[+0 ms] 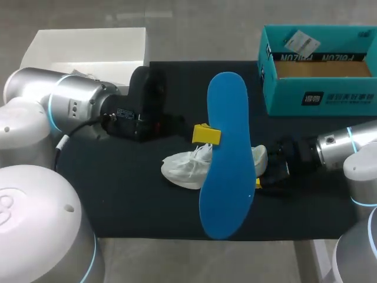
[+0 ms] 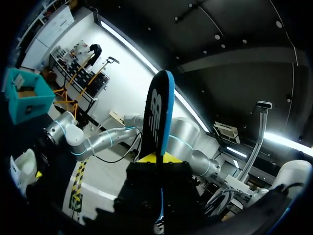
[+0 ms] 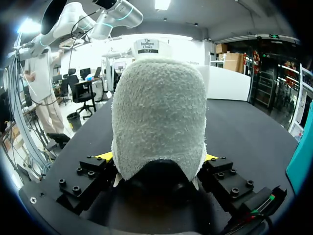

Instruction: Take the shoe out of the shoebox, open the shoe tongue, remove and reinsert the insole, then place the shoe into the shoebox

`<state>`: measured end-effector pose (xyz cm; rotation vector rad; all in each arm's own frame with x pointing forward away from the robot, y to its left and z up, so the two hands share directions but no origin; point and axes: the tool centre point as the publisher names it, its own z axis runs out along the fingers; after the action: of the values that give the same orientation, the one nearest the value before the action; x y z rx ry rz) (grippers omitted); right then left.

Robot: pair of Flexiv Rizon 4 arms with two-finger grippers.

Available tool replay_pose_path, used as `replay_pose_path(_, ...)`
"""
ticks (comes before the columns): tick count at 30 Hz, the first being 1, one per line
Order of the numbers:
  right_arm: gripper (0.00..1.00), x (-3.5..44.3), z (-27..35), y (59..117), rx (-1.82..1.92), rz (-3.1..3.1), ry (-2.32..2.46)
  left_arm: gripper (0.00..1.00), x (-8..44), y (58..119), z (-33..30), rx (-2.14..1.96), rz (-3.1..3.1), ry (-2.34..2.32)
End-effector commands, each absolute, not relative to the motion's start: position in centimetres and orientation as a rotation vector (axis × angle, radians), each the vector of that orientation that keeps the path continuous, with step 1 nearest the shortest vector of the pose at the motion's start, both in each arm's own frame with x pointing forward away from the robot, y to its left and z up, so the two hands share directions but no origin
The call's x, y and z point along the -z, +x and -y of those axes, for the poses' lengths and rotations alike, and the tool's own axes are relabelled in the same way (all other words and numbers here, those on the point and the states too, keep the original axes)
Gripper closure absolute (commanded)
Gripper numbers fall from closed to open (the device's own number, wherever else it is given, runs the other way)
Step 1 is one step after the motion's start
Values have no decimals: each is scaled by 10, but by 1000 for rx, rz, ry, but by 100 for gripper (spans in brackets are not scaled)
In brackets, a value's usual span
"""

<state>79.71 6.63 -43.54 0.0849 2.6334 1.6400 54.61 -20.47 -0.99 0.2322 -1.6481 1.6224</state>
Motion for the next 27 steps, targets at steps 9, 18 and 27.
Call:
replay_pose_path(9, 100, 438, -68, 797, -1637, -2634, 86, 100, 10, 545, 205, -1622, 1650, 235)
replay_pose_path(18, 24, 438, -68, 797, -1637, -2634, 86, 100, 10, 545, 205, -1622, 1650, 235)
replay_pose_path(27, 0, 435, -58, 796, -1540, -2671, 112, 100, 10, 545, 205, -1622, 1650, 235)
